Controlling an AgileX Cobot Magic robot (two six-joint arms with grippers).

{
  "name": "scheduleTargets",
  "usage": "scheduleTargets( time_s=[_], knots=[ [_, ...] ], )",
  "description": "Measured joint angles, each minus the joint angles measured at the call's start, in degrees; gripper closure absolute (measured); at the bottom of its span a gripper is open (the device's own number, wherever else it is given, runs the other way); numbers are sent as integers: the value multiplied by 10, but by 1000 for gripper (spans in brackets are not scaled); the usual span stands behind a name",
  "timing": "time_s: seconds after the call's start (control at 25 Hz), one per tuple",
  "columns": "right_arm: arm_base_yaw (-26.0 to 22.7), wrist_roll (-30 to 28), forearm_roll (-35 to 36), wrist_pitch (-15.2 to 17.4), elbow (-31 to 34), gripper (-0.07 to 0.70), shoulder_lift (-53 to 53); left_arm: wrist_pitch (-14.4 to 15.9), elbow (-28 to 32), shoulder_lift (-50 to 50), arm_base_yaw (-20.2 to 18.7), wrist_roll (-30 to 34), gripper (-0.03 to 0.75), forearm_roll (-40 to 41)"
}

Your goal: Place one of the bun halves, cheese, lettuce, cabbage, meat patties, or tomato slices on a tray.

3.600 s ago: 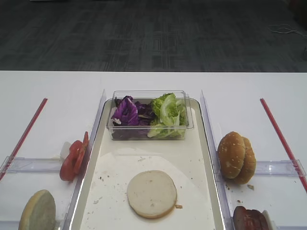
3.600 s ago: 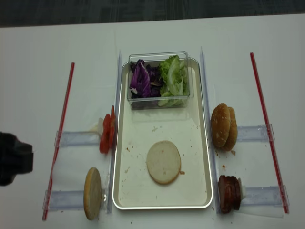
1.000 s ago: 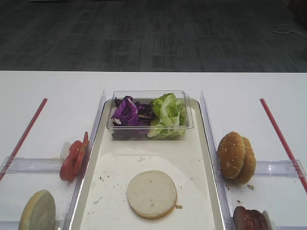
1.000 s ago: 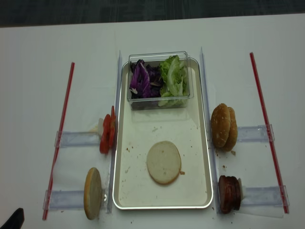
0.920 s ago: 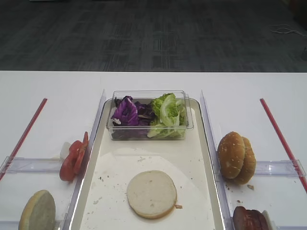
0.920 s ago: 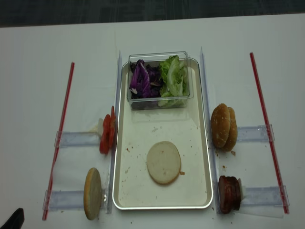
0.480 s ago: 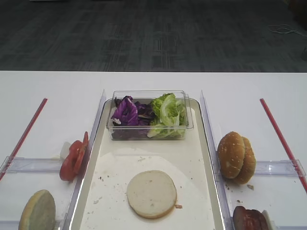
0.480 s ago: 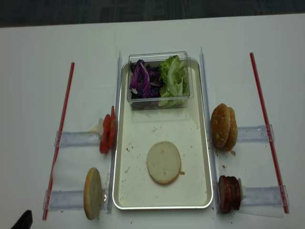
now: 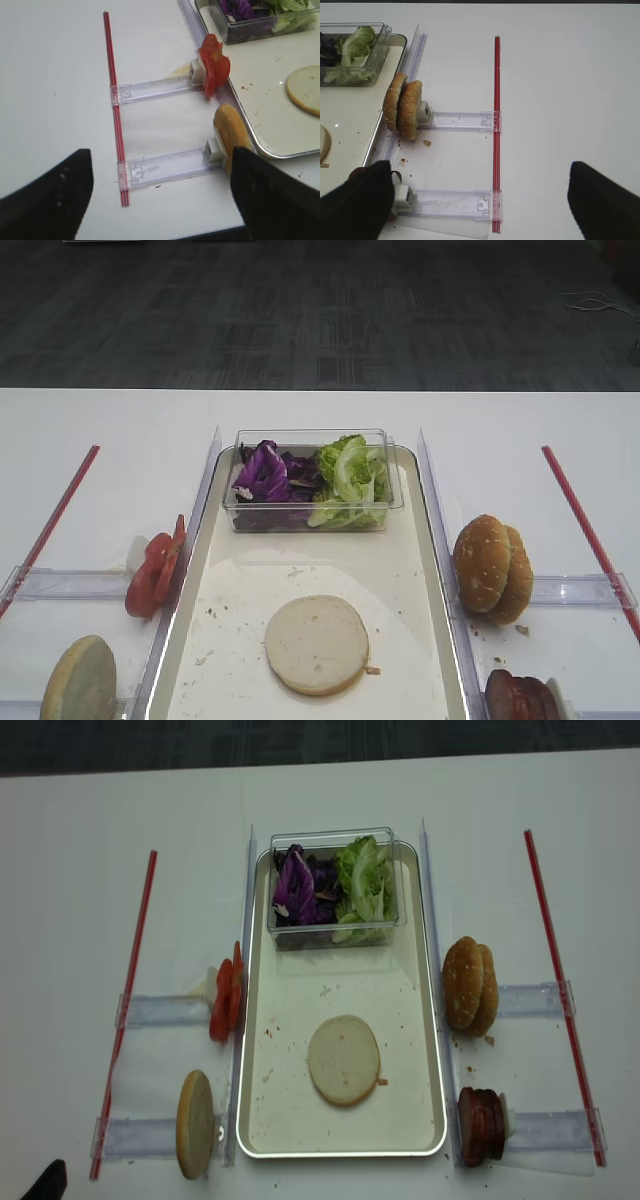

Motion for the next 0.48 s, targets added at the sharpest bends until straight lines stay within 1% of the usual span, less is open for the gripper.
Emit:
scheduleTargets(
  time_s=[0.28, 0.48],
  knots=[
    [0, 0, 0, 0, 0, -61, 0, 0, 0, 0, 32, -3, 186, 0],
    [0, 0, 0, 0, 0, -61, 0, 0, 0, 0, 37, -3, 196, 0]
  ],
)
